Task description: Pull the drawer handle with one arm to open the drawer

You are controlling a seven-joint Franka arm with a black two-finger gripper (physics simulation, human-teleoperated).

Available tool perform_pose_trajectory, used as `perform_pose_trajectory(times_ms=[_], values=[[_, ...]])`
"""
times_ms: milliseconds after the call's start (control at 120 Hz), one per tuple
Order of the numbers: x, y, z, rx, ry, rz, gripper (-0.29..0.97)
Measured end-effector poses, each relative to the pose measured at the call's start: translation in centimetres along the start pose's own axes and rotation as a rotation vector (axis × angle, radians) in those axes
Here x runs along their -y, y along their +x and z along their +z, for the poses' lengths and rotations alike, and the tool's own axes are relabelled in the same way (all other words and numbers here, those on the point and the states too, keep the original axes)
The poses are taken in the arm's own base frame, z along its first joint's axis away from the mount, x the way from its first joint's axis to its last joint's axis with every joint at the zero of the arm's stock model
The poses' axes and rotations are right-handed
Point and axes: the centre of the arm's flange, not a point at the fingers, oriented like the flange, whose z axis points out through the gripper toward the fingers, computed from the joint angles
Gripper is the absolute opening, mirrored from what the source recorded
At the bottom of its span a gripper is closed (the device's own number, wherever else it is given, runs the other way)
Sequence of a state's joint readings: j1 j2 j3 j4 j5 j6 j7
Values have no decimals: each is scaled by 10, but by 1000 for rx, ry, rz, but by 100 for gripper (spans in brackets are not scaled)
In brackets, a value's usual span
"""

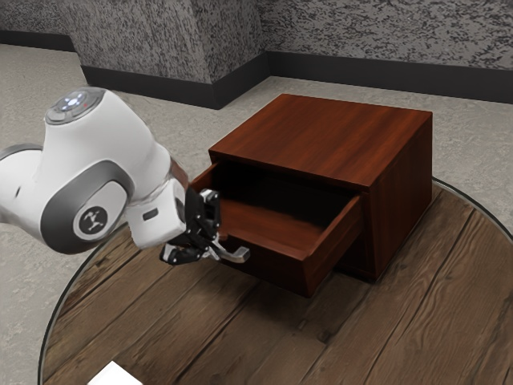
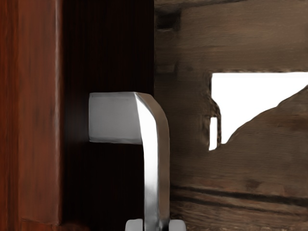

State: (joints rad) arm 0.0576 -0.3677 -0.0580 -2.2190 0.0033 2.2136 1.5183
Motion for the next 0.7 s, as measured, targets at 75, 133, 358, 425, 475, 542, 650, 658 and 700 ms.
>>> perform_pose_trajectory(times_ms=[75,133,358,425,475,542,650,658,700], values=[[-10,-5,1,0,-6,-5,-10],[-16,-6,-1,0,-6,-4,-10],[-37,-5,-12,-6,9,-3,1],[-36,-2,-25,-10,32,2,1],[-26,2,-60,-14,86,7,-6],[0,13,-149,-27,196,19,-8],[42,-15,-234,-11,137,-114,11],[44,-21,-233,-8,121,-136,13],[48,-43,-226,4,40,-232,23]])
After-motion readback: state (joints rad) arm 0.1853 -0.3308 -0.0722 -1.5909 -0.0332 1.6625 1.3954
